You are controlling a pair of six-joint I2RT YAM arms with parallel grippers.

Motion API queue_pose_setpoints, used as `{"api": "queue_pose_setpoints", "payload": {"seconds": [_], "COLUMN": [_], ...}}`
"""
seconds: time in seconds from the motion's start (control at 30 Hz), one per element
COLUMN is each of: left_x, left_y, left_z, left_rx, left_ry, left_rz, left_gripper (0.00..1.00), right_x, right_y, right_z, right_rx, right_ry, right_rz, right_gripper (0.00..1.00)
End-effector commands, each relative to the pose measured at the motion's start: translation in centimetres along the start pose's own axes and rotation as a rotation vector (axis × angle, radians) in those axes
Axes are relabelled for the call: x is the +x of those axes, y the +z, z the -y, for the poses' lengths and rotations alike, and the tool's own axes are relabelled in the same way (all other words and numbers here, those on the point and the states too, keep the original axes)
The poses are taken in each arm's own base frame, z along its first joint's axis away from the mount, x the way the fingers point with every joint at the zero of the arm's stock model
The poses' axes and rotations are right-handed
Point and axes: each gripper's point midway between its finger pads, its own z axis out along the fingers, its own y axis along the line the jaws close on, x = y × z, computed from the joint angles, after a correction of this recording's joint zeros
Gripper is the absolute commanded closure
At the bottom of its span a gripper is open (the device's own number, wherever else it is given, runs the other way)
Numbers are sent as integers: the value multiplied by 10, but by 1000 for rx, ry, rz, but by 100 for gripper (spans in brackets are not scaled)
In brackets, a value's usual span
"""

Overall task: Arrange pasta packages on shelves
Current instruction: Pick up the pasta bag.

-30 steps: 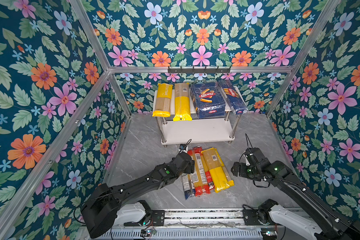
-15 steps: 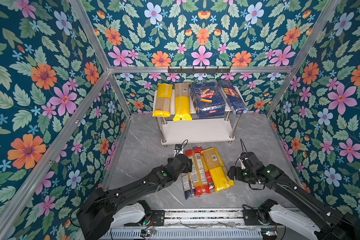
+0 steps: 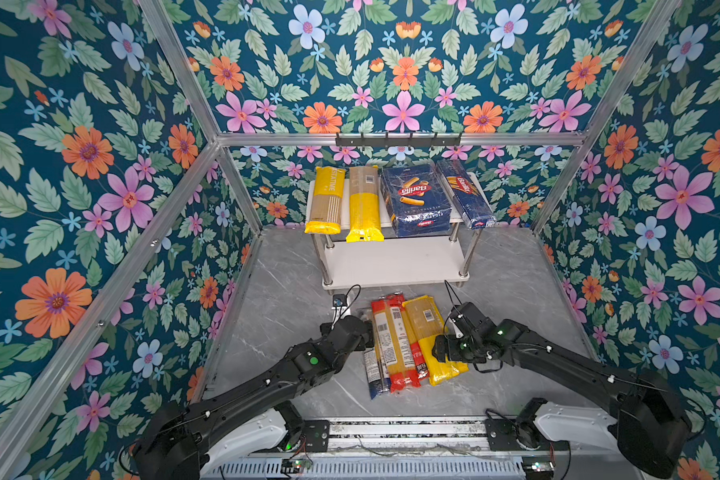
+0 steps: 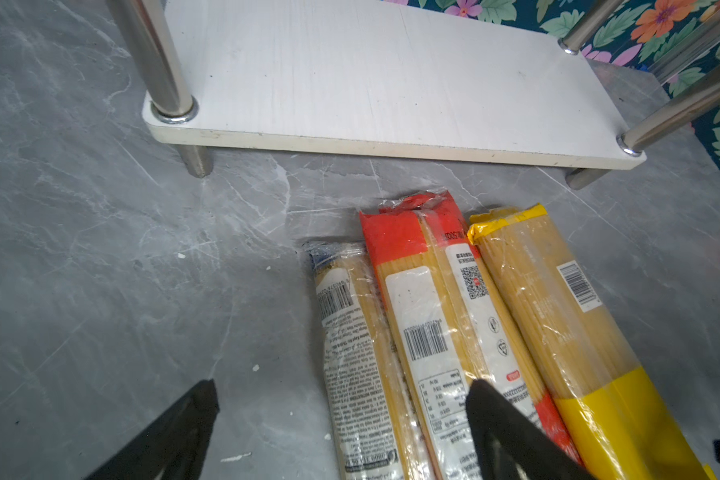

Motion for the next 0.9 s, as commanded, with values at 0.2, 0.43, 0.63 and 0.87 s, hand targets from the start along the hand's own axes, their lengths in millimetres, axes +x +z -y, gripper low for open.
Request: {"api": "queue_pose_setpoints", "payload": {"seconds": [0.2,0.43,0.63,0.87], "left_x": [-7,-6,-4,-8], "left_y": [-24,-26,-27,-32], "left_z": [-28,-36,-36,-37], "left_rx": [-45,-65,-59,-56], "left_ry": [-22,-5,-1,-3], "left_rz": [68,75,70,84], "left_gripper": [0,0,0,0], "right_x": [-9,11,19,18], "right_y": [24,35,44,47], "right_z": [-12,-4,4,7], "right_rx": [57,152,205,247], "right_ry": [-37,-38,-26,6], "right_rz": [-20,-69,-97,-104], "right_gripper": [6,9,15,39]}}
